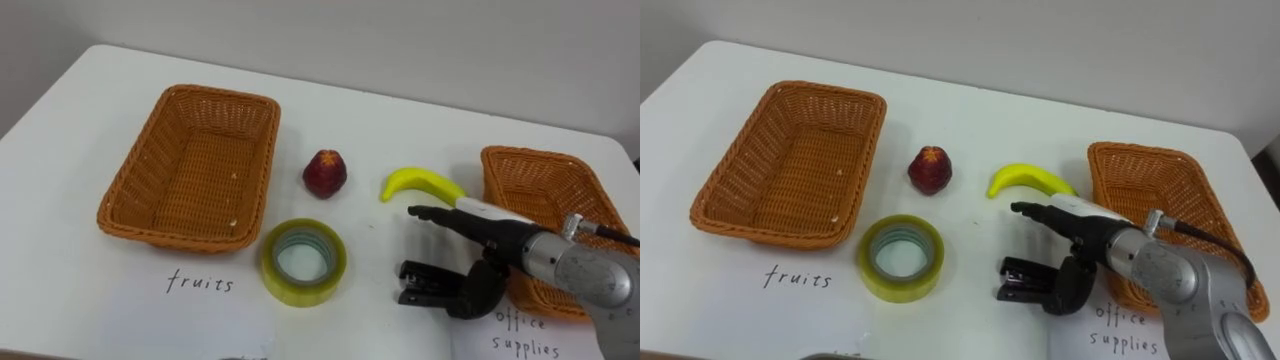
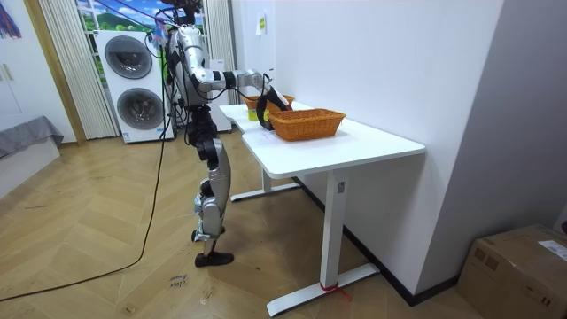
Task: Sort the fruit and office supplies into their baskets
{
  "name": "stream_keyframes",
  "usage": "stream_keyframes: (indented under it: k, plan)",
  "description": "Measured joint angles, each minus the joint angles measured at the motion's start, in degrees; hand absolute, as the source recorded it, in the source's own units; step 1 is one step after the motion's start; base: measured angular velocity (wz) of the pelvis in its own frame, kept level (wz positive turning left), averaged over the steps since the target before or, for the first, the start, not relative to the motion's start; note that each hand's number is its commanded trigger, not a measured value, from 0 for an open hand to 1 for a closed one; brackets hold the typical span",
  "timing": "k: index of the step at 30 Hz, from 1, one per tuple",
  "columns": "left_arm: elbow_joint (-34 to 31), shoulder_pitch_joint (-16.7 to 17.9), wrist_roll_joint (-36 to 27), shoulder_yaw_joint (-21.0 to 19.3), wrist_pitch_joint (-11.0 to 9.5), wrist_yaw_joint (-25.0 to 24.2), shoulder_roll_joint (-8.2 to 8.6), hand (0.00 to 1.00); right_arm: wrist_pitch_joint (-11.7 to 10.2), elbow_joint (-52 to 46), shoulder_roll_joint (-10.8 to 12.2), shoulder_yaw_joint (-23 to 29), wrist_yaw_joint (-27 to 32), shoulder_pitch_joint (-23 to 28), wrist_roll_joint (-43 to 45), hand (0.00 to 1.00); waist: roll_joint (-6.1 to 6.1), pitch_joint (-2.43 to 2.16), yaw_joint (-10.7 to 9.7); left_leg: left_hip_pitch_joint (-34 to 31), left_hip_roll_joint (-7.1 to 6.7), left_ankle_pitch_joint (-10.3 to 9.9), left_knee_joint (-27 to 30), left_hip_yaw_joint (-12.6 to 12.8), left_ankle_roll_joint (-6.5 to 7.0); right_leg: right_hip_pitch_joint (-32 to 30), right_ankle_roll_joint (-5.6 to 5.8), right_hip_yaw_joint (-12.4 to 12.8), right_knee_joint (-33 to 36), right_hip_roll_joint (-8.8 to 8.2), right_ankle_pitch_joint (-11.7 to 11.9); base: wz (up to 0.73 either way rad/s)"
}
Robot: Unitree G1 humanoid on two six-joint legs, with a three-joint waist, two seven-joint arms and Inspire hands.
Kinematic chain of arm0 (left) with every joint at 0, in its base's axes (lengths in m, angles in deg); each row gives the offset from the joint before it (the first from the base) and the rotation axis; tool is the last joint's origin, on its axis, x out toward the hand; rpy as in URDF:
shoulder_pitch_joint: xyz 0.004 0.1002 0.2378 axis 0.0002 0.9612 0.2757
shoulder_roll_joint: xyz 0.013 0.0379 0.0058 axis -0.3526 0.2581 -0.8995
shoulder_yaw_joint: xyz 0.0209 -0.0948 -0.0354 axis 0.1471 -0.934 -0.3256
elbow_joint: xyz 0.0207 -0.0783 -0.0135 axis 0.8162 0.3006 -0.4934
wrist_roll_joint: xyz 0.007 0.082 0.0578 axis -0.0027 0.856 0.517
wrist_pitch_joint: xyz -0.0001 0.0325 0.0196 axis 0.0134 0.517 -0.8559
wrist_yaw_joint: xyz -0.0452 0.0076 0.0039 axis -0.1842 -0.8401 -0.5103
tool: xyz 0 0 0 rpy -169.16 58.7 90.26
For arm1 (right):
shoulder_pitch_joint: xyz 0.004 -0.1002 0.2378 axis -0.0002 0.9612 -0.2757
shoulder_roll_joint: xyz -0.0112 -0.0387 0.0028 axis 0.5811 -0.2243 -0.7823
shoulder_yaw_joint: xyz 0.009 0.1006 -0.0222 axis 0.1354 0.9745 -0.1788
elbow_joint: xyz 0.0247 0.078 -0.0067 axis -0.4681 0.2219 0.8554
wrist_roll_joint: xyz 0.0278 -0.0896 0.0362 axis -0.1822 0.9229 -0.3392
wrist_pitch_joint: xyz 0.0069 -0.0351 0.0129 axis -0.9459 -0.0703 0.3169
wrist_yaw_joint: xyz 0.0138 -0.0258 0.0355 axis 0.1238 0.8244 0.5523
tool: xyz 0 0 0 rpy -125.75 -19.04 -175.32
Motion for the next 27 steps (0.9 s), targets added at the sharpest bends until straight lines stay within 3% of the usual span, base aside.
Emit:
stream_keyframes:
  k: [9,14,27]
  plan:
    - [-0.3,0.0,0.0,0.5,0.0,2.1,0.17,0.00,0.0,-1.3,0.5,-0.6,0.0,0.1,1.5,0.00,0.39,-0.11,0.1,0.1,0.02,0.0,-0.1,0.0,0.00,0.0,-0.02,0.1,0.0,0.05,0.0,0.00]
    - [-1.5,0.0,0.0,1.2,0.0,2.5,0.18,0.00,0.9,-1.3,2.5,-2.5,-0.1,0.1,3.5,0.00,0.44,-0.13,0.4,0.1,0.01,0.0,0.0,0.0,0.00,-0.3,-0.02,0.2,0.0,0.05,0.0,0.00]
    - [-1.2,0.3,0.0,1.6,1.1,2.3,1.53,0.00,2.4,-0.7,4.7,-4.2,0.7,1.6,5.3,0.00,1.53,-0.31,1.1,0.2,0.01,0.0,-0.3,0.0,0.00,-0.3,-0.01,0.1,0.0,0.06,0.0,0.00]
